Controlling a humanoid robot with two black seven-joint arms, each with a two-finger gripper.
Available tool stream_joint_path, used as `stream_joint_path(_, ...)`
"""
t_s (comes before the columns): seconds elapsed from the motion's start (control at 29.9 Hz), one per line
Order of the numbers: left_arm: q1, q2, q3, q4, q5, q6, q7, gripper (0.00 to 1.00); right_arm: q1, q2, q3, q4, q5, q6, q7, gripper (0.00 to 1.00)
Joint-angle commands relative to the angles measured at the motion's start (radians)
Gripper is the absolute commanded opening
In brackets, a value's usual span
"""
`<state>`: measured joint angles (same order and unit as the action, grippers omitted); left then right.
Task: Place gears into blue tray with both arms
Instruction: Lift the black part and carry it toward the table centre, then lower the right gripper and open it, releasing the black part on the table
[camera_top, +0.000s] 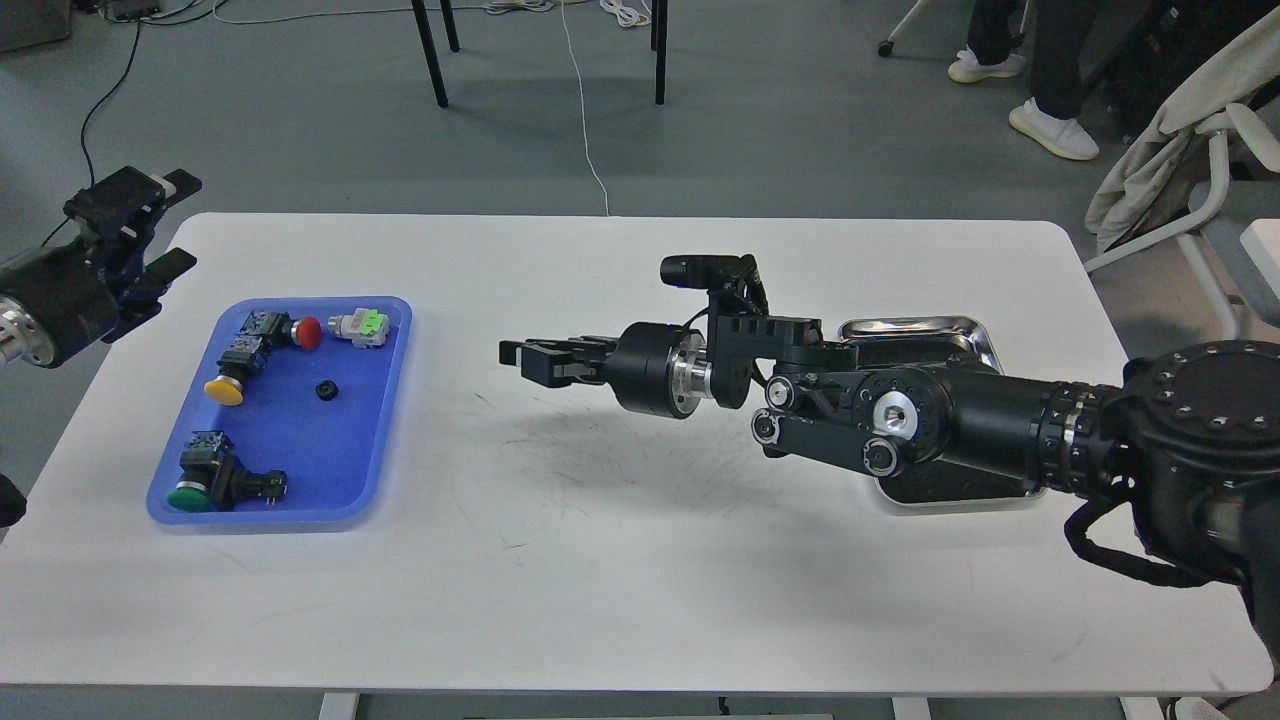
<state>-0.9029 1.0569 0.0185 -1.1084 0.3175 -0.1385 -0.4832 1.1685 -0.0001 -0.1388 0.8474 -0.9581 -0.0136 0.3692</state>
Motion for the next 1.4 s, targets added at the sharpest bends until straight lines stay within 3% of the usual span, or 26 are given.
stream_joint_path(0.0, 0.001, 0.006, 0.0, -0.002, 0.0, -0.001, 0.0, 0.99, -0.024, 0.0, 0.068, -0.011, -0.004, -0.005, 0.002, 0.01)
stream_joint_path(0.2, -0.001, 0.02, 0.0, -0.025, 0.0, 0.004, 0.0, 0.99, -0.039, 0.0, 0.205, -0.016, -0.002, -0.005, 0.02, 0.01)
stream_joint_path(0.5, -0.001, 0.089, 0.001, -0.071, 0.0, -0.001, 0.0, 0.99, -0.274, 0.0, 0.39, -0.013, 0.012, 0.012, 0.024, 0.01)
stream_joint_path(0.77, -0.004, 0.123, 0.001, -0.106, 0.0, 0.002, 0.0, 0.99, -0.365, 0.0, 0.3, 0.001, -0.008, 0.053, 0.025, 0.01)
stream_joint_path(1.04, -0.004, 0.141, 0.001, -0.125, 0.0, 0.004, 0.0, 0.99, -0.336, 0.0, 0.183, 0.002, -0.042, 0.092, 0.025, 0.01)
stream_joint_path(1.37, -0.005, 0.173, 0.001, -0.146, 0.0, 0.005, 0.0, 0.99, -0.334, 0.0, 0.117, 0.013, -0.076, 0.121, 0.059, 0.01)
